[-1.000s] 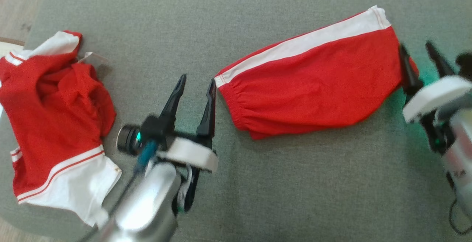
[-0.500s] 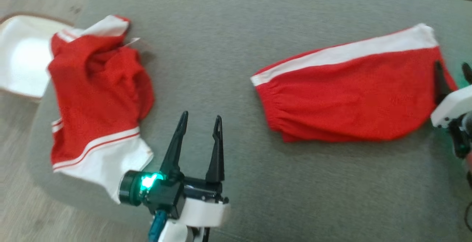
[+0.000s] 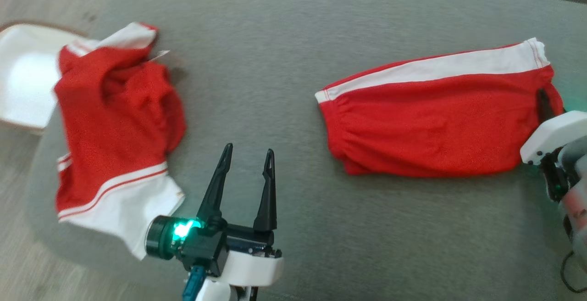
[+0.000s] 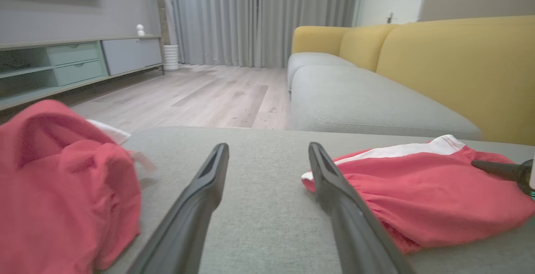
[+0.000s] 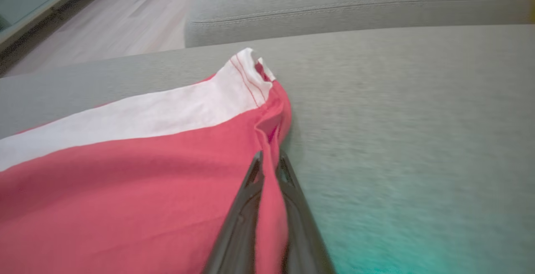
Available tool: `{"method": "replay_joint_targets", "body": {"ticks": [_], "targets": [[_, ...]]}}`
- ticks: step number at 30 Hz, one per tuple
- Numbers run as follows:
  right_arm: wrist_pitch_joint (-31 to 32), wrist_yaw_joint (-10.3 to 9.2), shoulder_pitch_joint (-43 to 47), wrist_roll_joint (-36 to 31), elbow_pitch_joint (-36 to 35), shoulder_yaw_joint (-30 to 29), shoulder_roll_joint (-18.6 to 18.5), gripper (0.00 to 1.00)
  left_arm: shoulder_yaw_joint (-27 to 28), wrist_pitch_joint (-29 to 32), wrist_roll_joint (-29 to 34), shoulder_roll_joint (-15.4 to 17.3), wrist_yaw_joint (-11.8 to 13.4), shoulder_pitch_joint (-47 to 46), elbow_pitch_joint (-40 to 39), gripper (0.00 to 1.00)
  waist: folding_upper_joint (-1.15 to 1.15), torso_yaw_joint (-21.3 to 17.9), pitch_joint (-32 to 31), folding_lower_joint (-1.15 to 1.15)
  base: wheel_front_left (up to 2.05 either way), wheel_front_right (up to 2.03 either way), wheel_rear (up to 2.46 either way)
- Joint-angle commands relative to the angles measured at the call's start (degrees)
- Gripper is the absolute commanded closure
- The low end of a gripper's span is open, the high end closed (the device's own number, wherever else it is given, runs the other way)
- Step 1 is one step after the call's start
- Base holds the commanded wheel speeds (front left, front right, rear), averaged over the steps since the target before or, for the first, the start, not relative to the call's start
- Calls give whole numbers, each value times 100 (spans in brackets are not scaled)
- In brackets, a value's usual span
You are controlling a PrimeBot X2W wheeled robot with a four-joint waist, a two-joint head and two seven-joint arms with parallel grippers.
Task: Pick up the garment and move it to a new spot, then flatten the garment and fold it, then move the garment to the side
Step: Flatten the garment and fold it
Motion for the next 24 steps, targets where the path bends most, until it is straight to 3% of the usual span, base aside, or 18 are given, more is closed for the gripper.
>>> {"method": "replay_joint_targets", "body": {"ticks": [1, 13, 19, 24], "targets": [[-94, -5, -45, -11, -22, 89, -56, 100, 186, -37, 49, -24, -9, -121, -136, 0, 0, -285, -46, 0, 0, 0, 0], [-337, -5, -203, -187, 265, -43, -182, 100, 393, -37, 138, -29, -167, -204, 70, 0, 0, -1511, -273, 0, 0, 0, 0], [-406, -5, -211, -337, 103, -168, -130, 100, 406, -37, 124, -30, -180, -172, 171, 0, 0, -1660, -429, 0, 0, 0, 0], [-411, -5, -213, -694, -538, -391, -8, 100, 372, -37, 118, -31, -203, -96, 270, 0, 0, -1526, -589, 0, 0, 0, 0]]}}
